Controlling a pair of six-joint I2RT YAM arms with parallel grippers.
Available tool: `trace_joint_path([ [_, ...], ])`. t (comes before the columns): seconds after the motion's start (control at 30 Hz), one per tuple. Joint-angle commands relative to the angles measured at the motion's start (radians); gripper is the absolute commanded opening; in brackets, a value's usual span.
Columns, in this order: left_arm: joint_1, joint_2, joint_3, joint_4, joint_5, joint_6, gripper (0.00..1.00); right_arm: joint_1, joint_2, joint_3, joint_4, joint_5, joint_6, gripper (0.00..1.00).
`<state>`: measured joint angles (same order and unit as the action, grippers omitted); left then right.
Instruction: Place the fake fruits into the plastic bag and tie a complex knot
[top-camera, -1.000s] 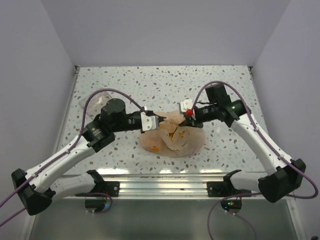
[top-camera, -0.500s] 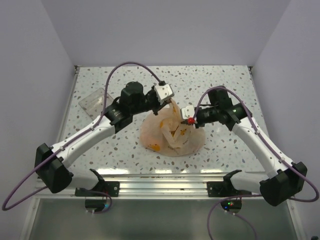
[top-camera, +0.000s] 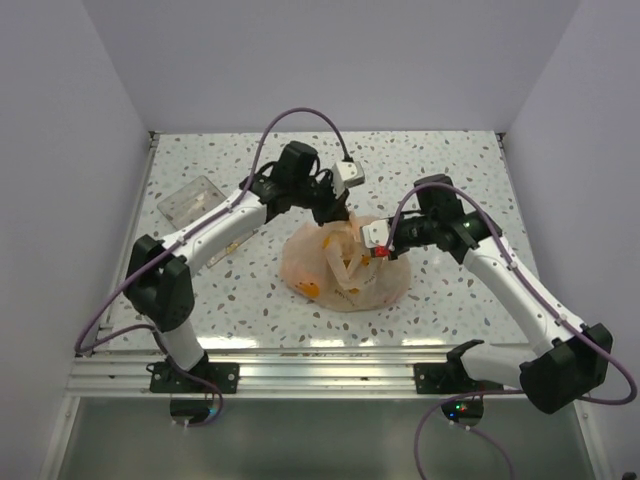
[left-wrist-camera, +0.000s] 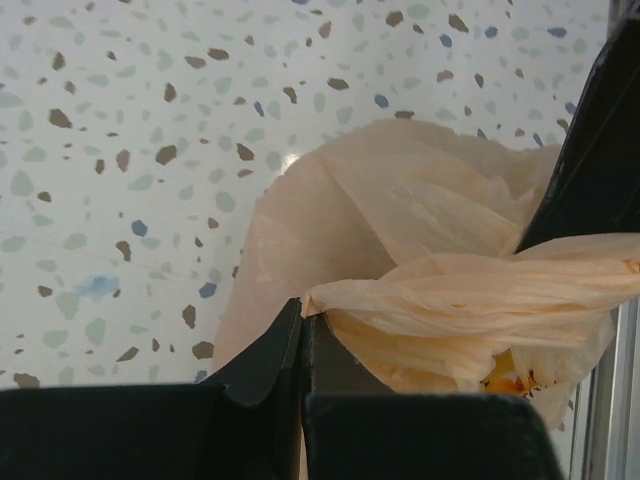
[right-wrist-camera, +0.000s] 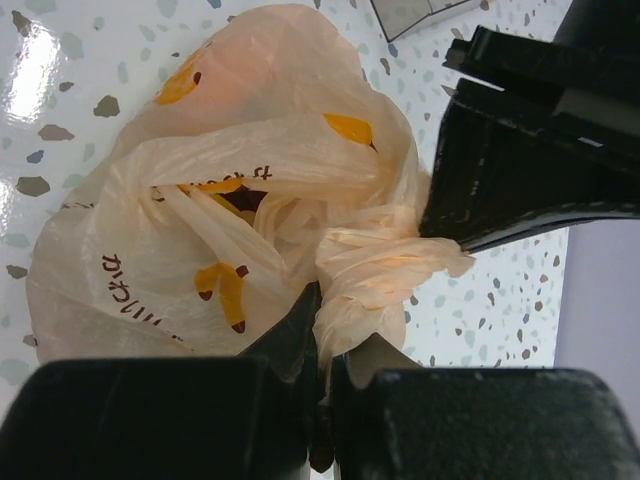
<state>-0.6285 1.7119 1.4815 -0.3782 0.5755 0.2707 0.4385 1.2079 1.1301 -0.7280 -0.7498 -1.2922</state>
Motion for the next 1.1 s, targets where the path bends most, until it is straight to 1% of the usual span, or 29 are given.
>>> trace_joint_path([
  [0.0, 0.016, 0.072, 0.069, -0.215, 0.081, 0.123, 0.00, 0.003, -0.027, -0.012, 0.030, -0.023, -0.059, 0.00],
  [0.03, 0.018, 0.112, 0.098, -0.247, 0.104, 0.133, 0.00, 0.005, -0.025, -0.012, 0.042, -0.020, -0.062, 0.00],
  [0.07, 0.015, 0.135, 0.120, -0.301, 0.160, 0.166, 0.00, 0.003, -0.025, -0.012, 0.050, -0.014, -0.065, 0.00],
  [0.1, 0.013, 0.158, 0.153, -0.403, 0.182, 0.221, 0.00, 0.005, -0.027, -0.016, 0.064, -0.014, -0.052, 0.00],
  [0.13, 0.012, 0.178, 0.157, -0.431, 0.239, 0.237, 0.00, 0.005, -0.027, -0.021, 0.094, -0.008, -0.044, 0.00],
  [0.17, 0.013, 0.189, 0.166, -0.465, 0.262, 0.266, 0.00, 0.003, -0.027, -0.021, 0.101, -0.003, -0.045, 0.00],
  [0.2, 0.012, 0.193, 0.175, -0.543, 0.297, 0.336, 0.00, 0.005, -0.028, -0.030, 0.114, 0.006, -0.039, 0.00],
  [0.23, 0.013, 0.199, 0.180, -0.573, 0.329, 0.364, 0.00, 0.003, -0.028, -0.033, 0.139, 0.012, -0.035, 0.00],
  [0.27, 0.015, 0.203, 0.184, -0.655, 0.392, 0.446, 0.00, 0.003, -0.027, -0.042, 0.150, 0.018, -0.022, 0.00],
  [0.37, 0.016, 0.215, 0.186, -0.770, 0.512, 0.574, 0.00, 0.002, -0.025, -0.055, 0.205, 0.043, 0.014, 0.00],
  [0.4, 0.019, 0.215, 0.175, -0.819, 0.541, 0.644, 0.00, 0.003, -0.025, -0.058, 0.214, 0.049, 0.037, 0.00],
  [0.43, 0.019, 0.218, 0.172, -0.846, 0.588, 0.682, 0.00, 0.002, -0.024, -0.058, 0.219, 0.049, 0.042, 0.00],
  [0.47, 0.023, 0.221, 0.171, -0.888, 0.609, 0.752, 0.00, 0.003, -0.024, -0.061, 0.219, 0.049, 0.054, 0.00],
  [0.5, 0.023, 0.235, 0.169, -0.909, 0.625, 0.780, 0.00, 0.002, -0.024, -0.062, 0.223, 0.052, 0.065, 0.00],
  [0.57, 0.023, 0.259, 0.180, -0.935, 0.656, 0.812, 0.00, 0.002, -0.022, -0.062, 0.213, 0.052, 0.077, 0.00],
  [0.67, 0.023, 0.305, 0.191, -0.926, 0.690, 0.834, 0.00, 0.003, -0.022, -0.061, 0.188, 0.049, 0.105, 0.00],
  [0.73, 0.021, 0.318, 0.186, -0.884, 0.724, 0.814, 0.00, 0.003, -0.033, -0.070, 0.176, 0.037, 0.126, 0.00],
  [0.77, 0.023, 0.298, 0.153, -0.734, 0.730, 0.668, 0.00, 0.002, -0.036, -0.073, 0.174, 0.033, 0.145, 0.00],
  [0.8, 0.024, 0.276, 0.117, -0.625, 0.727, 0.572, 0.00, 0.002, -0.039, -0.076, 0.158, 0.029, 0.145, 0.00],
  [0.83, 0.026, 0.246, 0.071, -0.371, 0.712, 0.388, 0.00, 0.003, -0.048, -0.085, 0.153, 0.021, 0.145, 0.00],
  [0.87, 0.023, 0.163, -0.048, -0.223, 0.687, 0.289, 0.00, 0.003, -0.053, -0.092, 0.153, 0.018, 0.146, 0.00],
  [0.9, 0.024, 0.122, -0.114, -0.073, 0.637, 0.191, 0.00, 0.003, -0.059, -0.098, 0.157, 0.015, 0.149, 0.00],
  [0.93, 0.026, 0.082, -0.175, 0.205, 0.629, 0.012, 0.00, 0.002, -0.065, -0.105, 0.167, 0.020, 0.160, 0.00],
  [0.97, 0.026, 0.045, -0.250, 0.278, 0.630, -0.026, 0.00, 0.002, -0.064, -0.107, 0.170, 0.023, 0.163, 0.00],
  [1.0, 0.024, 0.048, -0.256, 0.292, 0.655, -0.031, 0.00, 0.002, -0.062, -0.105, 0.180, 0.023, 0.165, 0.00],
  [1.07, 0.003, 0.092, -0.210, 0.182, 0.661, 0.031, 0.00, 0.002, -0.048, -0.095, 0.187, 0.023, 0.186, 0.00],
])
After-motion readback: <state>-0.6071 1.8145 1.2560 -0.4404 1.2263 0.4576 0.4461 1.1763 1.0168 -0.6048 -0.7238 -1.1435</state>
